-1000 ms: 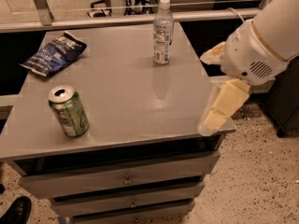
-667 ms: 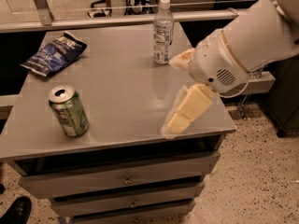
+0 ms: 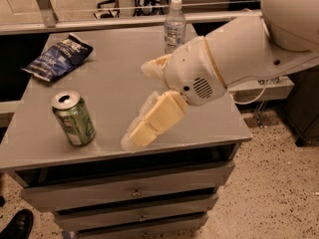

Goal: Knock green can over

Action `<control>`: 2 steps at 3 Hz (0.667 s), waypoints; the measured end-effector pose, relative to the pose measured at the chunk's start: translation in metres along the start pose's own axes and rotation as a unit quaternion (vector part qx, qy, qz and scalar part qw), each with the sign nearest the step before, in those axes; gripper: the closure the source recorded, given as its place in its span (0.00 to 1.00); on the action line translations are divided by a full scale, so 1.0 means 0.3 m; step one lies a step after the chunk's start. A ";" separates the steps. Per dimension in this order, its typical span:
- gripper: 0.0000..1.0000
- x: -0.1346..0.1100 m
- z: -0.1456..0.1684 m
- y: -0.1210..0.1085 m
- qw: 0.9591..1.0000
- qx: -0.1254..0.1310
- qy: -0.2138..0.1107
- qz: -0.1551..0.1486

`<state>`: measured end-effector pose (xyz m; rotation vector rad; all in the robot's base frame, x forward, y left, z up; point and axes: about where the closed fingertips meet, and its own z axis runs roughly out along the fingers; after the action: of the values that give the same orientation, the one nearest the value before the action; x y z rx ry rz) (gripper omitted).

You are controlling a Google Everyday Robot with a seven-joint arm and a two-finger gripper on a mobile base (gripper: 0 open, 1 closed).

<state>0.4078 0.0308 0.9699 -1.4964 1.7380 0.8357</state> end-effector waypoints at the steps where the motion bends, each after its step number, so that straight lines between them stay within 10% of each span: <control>1: 0.00 0.001 -0.003 0.000 1.000 0.001 0.001 0.000; 2: 0.00 -0.018 0.059 0.001 0.999 -0.006 -0.033 -0.009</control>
Offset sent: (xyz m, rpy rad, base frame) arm 0.0121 0.0871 -0.0318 0.3656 -0.0749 0.0905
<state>0.4095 0.0483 0.9646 -1.4724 1.6721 0.8778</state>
